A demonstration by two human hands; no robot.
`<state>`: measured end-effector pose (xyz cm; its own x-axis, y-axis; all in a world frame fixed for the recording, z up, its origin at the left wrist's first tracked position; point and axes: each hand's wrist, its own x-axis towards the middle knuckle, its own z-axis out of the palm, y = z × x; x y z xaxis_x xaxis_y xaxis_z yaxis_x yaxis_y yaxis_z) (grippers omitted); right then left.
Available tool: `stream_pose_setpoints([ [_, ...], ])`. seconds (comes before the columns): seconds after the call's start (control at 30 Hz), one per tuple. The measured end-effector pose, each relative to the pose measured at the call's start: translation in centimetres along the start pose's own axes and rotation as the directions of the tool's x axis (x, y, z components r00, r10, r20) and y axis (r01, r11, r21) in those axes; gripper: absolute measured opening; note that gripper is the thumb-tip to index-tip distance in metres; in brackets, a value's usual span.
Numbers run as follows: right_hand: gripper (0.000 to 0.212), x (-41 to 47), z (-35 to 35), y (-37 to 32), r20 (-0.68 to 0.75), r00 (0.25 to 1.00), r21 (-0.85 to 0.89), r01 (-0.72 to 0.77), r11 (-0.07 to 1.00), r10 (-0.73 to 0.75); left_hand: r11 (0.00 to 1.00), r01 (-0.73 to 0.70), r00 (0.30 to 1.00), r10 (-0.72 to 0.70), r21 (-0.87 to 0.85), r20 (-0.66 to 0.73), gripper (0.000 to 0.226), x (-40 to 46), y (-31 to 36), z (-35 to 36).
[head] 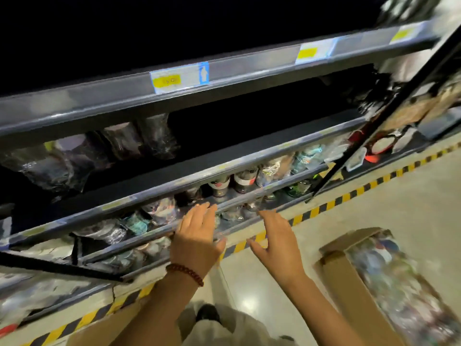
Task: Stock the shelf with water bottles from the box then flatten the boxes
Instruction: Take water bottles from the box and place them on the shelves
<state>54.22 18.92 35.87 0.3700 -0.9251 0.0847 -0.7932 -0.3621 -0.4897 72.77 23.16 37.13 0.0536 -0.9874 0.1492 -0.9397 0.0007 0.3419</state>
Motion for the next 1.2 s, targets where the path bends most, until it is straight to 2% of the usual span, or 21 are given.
stream_pose_setpoints([
  [0.1, 0.061, -4.7, -2.2, 3.1, -0.054, 0.996, -0.071, -0.076, 0.995, 0.072, 0.997, -0.081, 0.990, 0.079, 0.012, 0.121, 0.066, -0.2, 4.9, 1.1],
  [0.2, 0.062, -8.9, -4.7, 6.5, -0.126, 0.979, -0.116, -0.176, 0.977, 0.162, 0.978, -0.190, 0.962, 0.166, 0.091, 0.218, 0.080, 0.4, 10.4, 2.7],
  [0.3, 0.063, -12.4, -7.1, 10.4, -0.176, 0.950, -0.128, -0.282, 0.951, 0.258, 0.960, -0.264, 0.933, 0.230, 0.090, 0.278, 0.078, 0.8, 16.7, 3.9],
  [0.4, 0.065, -15.5, -9.5, 14.2, -0.237, 0.909, -0.106, -0.376, 0.921, 0.343, 0.945, -0.327, 0.911, 0.306, 0.030, 0.275, 0.074, 0.8, 22.3, 6.5],
  [0.47, 0.067, -17.6, -11.0, 16.4, -0.266, 0.874, -0.080, -0.441, 0.894, 0.407, 0.911, -0.411, 0.871, 0.390, 0.011, 0.298, 0.073, 0.6, 25.9, 8.4],
  [0.63, 0.058, -22.1, -13.2, 21.2, -0.318, 0.750, -0.024, -0.618, 0.786, 0.580, 0.808, -0.584, 0.736, 0.570, -0.083, 0.365, 0.074, -0.1, 33.8, 12.6],
  [0.7, 0.055, -23.3, -13.8, 23.0, -0.330, 0.694, 0.001, -0.678, 0.735, 0.640, 0.780, -0.616, 0.692, 0.601, -0.107, 0.401, 0.075, -0.2, 36.2, 14.2],
  [0.83, 0.063, -24.7, -14.2, 26.8, -0.318, 0.592, 0.096, -0.756, 0.647, 0.740, 0.748, -0.647, 0.625, 0.630, -0.145, 0.461, 0.076, 0.7, 40.6, 17.4],
  [1.07, 0.058, -24.7, -17.4, 35.7, -0.284, 0.378, 0.184, -0.881, 0.437, 0.881, 0.691, -0.693, 0.456, 0.642, -0.206, 0.617, 0.066, 5.9, 50.3, 25.3],
  [1.2, 0.055, -23.3, -18.0, 42.0, -0.231, 0.300, 0.250, -0.901, 0.355, 0.926, 0.686, -0.685, 0.412, 0.642, -0.246, 0.646, 0.065, 9.9, 54.8, 30.7],
])
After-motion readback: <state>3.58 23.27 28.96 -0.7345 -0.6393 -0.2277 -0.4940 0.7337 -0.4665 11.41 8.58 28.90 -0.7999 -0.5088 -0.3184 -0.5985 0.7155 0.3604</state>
